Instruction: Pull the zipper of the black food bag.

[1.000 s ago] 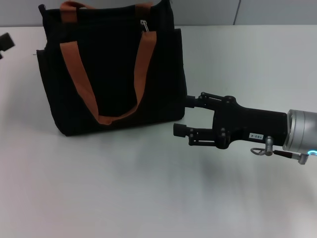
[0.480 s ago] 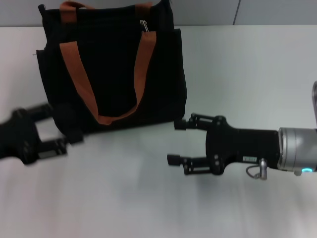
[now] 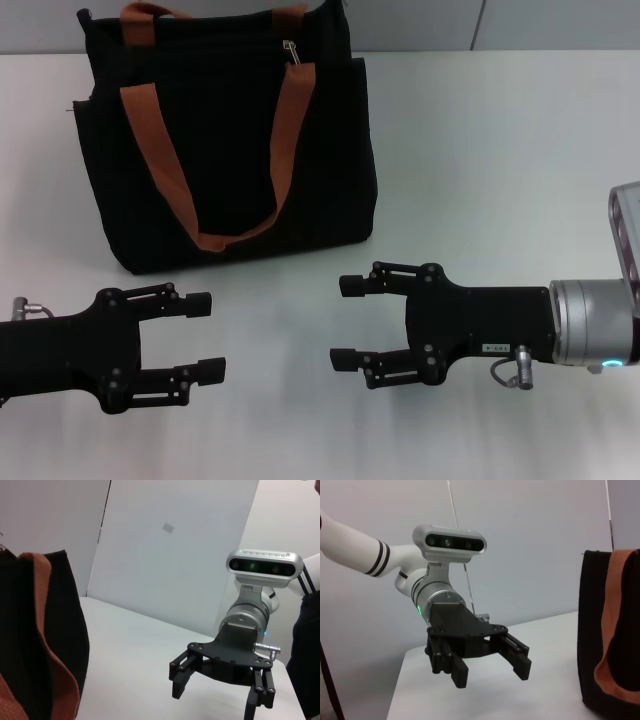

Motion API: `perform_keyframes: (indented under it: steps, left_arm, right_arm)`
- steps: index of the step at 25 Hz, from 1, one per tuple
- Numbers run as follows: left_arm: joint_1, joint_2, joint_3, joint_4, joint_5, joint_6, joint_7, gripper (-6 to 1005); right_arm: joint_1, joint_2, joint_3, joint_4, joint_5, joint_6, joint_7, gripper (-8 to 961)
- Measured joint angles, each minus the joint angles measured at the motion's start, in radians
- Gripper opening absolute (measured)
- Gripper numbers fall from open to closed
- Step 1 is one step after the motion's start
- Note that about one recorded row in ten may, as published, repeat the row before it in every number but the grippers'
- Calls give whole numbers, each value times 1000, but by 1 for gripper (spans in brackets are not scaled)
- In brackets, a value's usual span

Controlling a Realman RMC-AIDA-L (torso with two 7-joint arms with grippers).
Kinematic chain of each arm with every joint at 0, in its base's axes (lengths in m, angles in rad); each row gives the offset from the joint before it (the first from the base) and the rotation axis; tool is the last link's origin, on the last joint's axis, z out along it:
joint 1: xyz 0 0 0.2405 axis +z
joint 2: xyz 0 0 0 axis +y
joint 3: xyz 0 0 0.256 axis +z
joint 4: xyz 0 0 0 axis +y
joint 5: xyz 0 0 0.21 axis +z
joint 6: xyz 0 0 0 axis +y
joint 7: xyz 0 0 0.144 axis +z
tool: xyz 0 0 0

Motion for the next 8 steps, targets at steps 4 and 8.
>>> perform_keyframes:
  steps: [4,8]
  left_arm:
    - [1,0,1,-1,3,-1,1,768]
    - [2,0,3,-1,16,-1,1,768]
  right_arm:
    - [1,0,-2,14,0,3,-15,822]
    - [1,1,-2,19,0,4,-23,822]
